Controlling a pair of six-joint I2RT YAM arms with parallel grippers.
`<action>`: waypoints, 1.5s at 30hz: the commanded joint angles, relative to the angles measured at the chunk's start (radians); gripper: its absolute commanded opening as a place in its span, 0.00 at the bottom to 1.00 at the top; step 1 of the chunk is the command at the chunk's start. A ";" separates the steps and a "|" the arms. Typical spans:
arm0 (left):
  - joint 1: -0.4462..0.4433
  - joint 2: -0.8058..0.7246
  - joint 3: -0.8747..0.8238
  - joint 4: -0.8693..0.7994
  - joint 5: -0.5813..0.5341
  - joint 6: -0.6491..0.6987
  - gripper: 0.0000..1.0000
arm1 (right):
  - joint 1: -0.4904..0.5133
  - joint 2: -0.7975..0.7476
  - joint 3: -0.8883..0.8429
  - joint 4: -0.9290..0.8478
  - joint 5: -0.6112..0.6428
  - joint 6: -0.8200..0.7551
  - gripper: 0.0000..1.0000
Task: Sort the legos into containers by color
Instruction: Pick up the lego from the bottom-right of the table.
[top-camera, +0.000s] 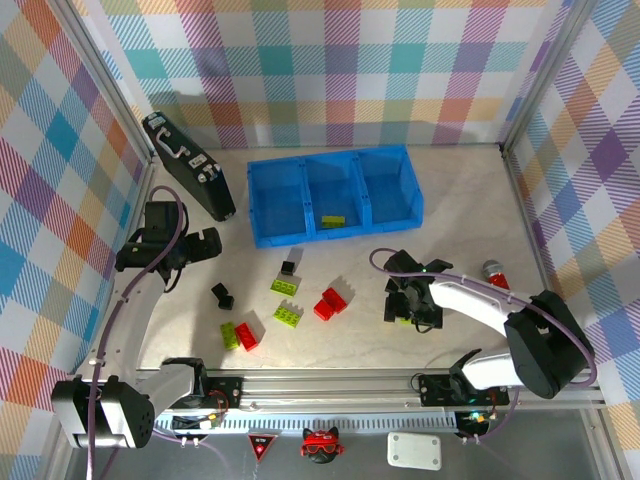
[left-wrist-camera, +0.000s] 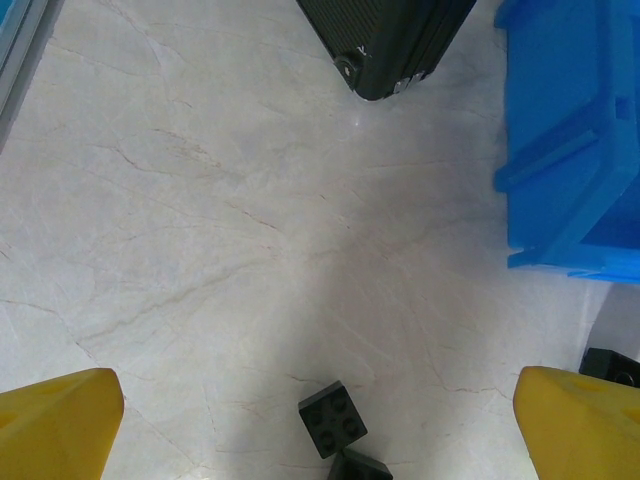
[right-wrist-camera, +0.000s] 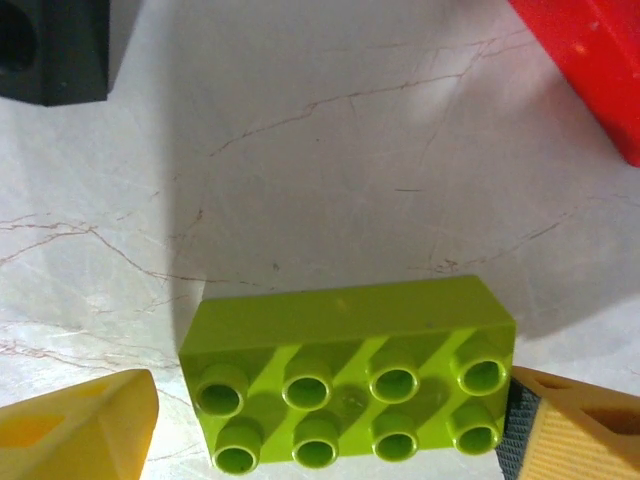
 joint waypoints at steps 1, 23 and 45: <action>-0.005 -0.005 0.014 -0.024 -0.008 -0.007 1.00 | -0.008 -0.003 0.016 -0.022 0.016 -0.004 0.83; -0.006 -0.012 0.010 -0.019 -0.007 -0.007 1.00 | -0.007 -0.015 0.043 -0.036 -0.035 -0.008 0.70; -0.005 -0.042 0.007 -0.019 -0.006 -0.004 1.00 | -0.007 0.250 0.656 -0.162 -0.039 -0.224 0.68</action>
